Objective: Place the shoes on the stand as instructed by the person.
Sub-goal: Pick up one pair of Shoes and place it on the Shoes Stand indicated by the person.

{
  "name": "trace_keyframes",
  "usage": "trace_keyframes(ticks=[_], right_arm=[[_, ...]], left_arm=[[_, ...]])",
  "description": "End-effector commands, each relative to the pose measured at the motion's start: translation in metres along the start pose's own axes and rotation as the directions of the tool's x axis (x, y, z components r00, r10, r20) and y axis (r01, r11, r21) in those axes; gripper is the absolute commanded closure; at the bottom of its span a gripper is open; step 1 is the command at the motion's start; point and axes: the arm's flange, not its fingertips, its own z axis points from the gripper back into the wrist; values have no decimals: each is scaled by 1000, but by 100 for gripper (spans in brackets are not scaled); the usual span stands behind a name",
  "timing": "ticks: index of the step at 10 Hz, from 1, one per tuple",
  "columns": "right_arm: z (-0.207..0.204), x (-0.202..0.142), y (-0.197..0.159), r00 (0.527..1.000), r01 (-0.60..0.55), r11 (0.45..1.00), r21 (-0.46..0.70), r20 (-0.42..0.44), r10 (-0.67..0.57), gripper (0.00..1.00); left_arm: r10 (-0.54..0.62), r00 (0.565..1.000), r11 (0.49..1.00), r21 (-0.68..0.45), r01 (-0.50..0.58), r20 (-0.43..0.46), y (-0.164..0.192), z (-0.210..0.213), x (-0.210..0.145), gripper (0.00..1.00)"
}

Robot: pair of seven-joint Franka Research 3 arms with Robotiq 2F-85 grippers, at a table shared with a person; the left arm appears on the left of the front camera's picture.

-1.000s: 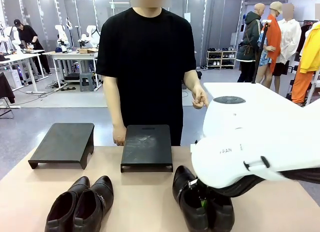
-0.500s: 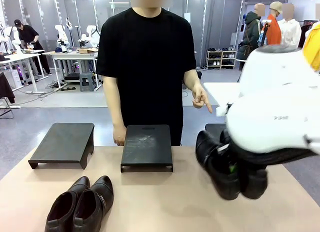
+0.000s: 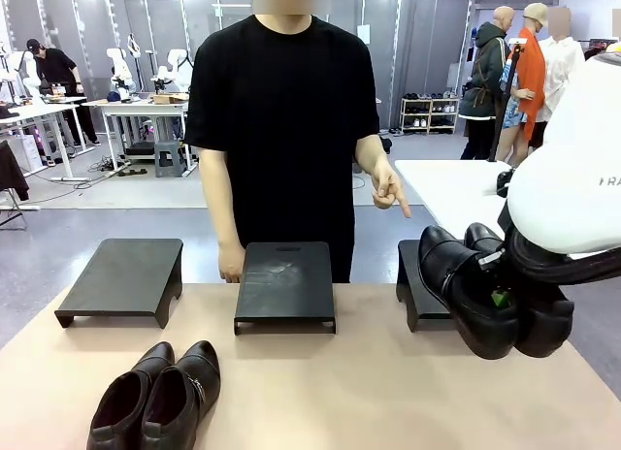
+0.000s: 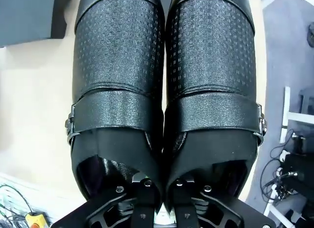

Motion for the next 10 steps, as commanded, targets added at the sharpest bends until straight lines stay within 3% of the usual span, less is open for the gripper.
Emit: trace_keyframes(ticks=[1, 5, 6, 7, 8, 10], right_arm=[[1, 1, 0, 1000, 2, 1000, 1, 0, -2, 100], [1, 1, 0, 1000, 2, 1000, 1, 0, -2, 100], [-7, -4, 0, 1000, -1, 1000, -2, -22, 0, 93], [-13, 10, -5, 998, -58, 998, -27, 10, 58, 93], [-19, 26, -9, 999, -44, 997, -70, 28, 46, 93], [-28, 58, -29, 999, 8, 999, -37, 54, -6, 93]], left_arm=[[-18, 1000, 1000, -19, 18, 6, 0, 2, 0, 0], [-18, 1000, 1000, -19, 18, 6, 0, 2, 0, 0], [-18, 1000, 1000, -19, 18, 6, 0, 2, 0, 0], [-18, 1000, 1000, -19, 18, 6, 0, 2, 0, 0], [-18, 1000, 1000, -19, 18, 6, 0, 2, 0, 0], [-18, 1000, 1000, -19, 18, 6, 0, 2, 0, 0]])
